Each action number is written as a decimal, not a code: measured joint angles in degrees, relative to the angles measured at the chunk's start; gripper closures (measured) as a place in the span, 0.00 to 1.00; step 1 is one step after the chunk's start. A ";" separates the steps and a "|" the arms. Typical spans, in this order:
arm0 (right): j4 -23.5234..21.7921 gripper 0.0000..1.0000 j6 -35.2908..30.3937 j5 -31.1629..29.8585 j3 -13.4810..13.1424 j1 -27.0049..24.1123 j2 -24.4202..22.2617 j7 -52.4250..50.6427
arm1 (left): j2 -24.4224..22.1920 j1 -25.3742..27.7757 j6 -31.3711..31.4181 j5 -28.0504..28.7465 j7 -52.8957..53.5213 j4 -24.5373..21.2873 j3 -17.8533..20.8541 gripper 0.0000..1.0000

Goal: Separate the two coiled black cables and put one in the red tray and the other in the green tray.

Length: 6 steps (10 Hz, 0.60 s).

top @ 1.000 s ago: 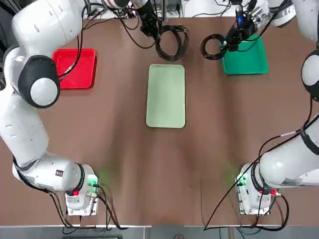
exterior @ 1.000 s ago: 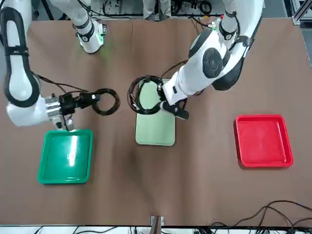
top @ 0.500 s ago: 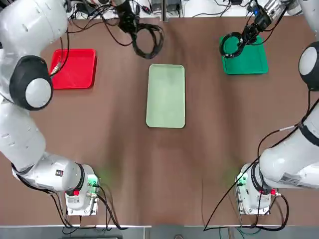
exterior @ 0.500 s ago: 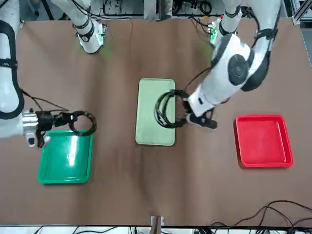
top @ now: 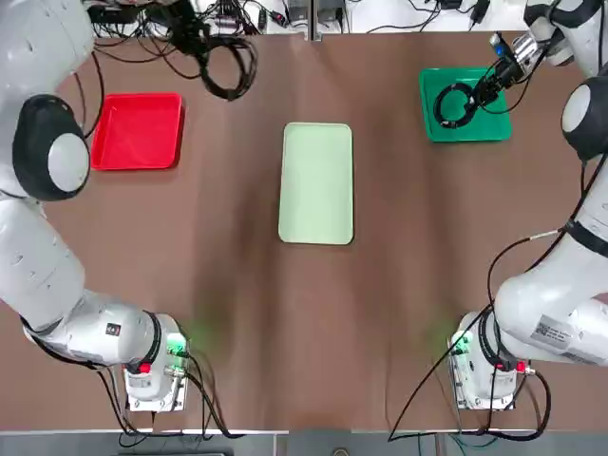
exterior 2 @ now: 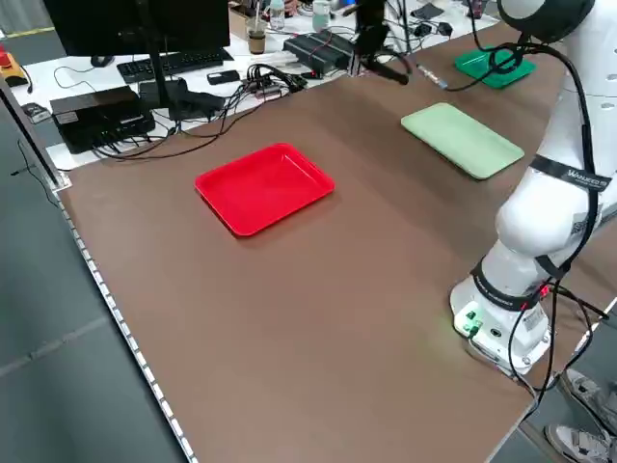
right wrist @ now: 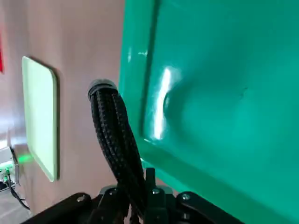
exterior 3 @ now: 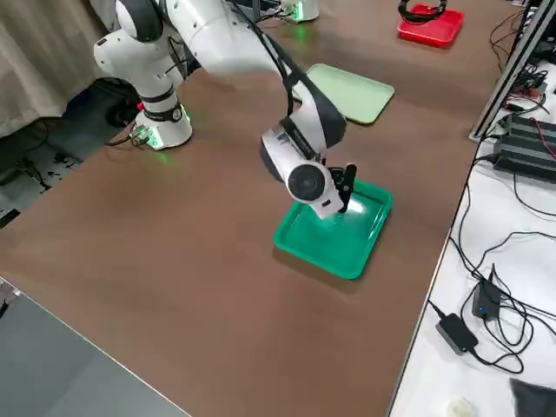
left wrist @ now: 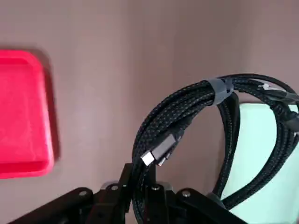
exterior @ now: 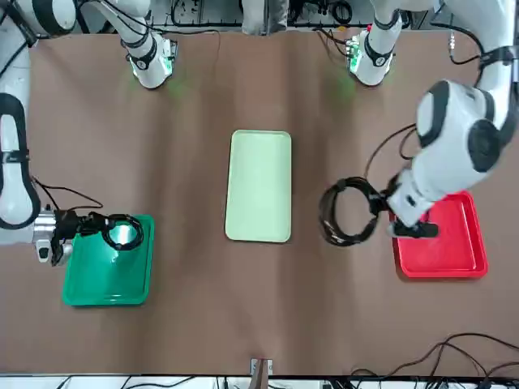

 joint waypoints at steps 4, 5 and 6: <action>1.09 0.84 2.55 -0.02 -0.02 -1.68 2.76 -1.19 | -1.12 1.20 4.53 0.03 12.19 -8.47 9.64 0.85; 1.66 0.84 2.71 -0.02 -0.01 -2.23 3.39 -2.25 | -1.21 1.78 7.00 0.03 16.68 -10.78 12.76 0.85; 2.19 0.84 2.94 -0.02 -0.01 -2.68 4.14 -3.63 | -1.08 2.12 9.68 0.02 21.03 -12.91 16.13 0.85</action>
